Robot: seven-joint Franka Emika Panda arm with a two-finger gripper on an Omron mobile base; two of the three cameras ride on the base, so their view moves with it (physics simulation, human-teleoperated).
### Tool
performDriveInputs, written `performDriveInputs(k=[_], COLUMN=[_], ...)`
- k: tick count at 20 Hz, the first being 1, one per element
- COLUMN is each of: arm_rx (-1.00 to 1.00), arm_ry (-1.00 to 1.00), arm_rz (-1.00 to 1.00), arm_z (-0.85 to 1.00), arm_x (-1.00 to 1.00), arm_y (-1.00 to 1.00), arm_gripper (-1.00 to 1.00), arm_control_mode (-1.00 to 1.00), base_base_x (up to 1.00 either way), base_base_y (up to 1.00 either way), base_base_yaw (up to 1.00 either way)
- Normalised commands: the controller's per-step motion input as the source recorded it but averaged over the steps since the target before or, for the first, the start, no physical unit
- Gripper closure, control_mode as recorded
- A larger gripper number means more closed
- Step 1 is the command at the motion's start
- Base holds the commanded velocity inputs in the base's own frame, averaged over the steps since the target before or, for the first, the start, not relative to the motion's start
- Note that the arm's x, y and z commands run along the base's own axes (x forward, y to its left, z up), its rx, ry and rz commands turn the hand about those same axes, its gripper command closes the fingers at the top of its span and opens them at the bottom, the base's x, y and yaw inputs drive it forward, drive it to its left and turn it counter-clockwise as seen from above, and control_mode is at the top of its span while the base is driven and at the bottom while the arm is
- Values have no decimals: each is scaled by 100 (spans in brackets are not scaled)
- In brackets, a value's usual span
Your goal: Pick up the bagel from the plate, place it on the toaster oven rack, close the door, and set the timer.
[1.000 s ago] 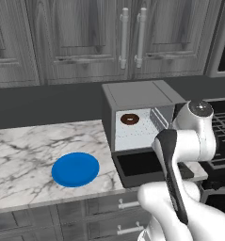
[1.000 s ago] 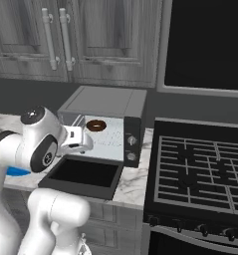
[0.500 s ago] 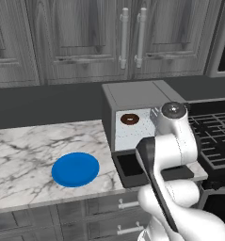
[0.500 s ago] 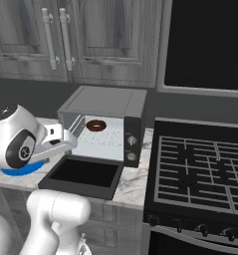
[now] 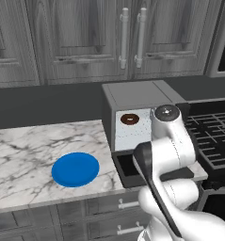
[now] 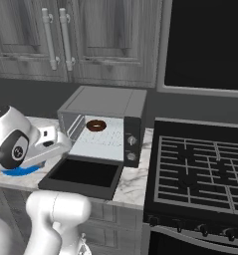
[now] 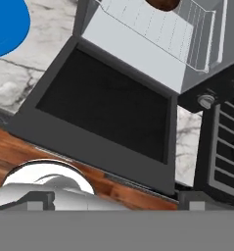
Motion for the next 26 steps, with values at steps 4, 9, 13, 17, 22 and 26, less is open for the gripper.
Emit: performDriveInputs(k=[4, 9, 13, 17, 22, 26], arm_rx=[1, 19, 28, 29, 28, 24], arm_ry=[-3, -14, -17, -17, -19, -15], arm_rz=[0, -6, -11, -11, -12, -16], arm_z=[-4, 0, -4, -8, -21, -37], arm_x=[-23, -18, -9, -4, -25, -35], arm_y=[-9, -44, -50, -47, -47, -35], arm_gripper=[-100, -100, -100, -100, -100, -100], arm_control_mode=[-100, -100, -100, -100, -100, -100], base_base_x=[0, 0, 0, 0, 0, 0], base_base_y=[0, 0, 0, 0, 0, 0], base_base_yaw=[0, 0, 0, 0, 0, 0])
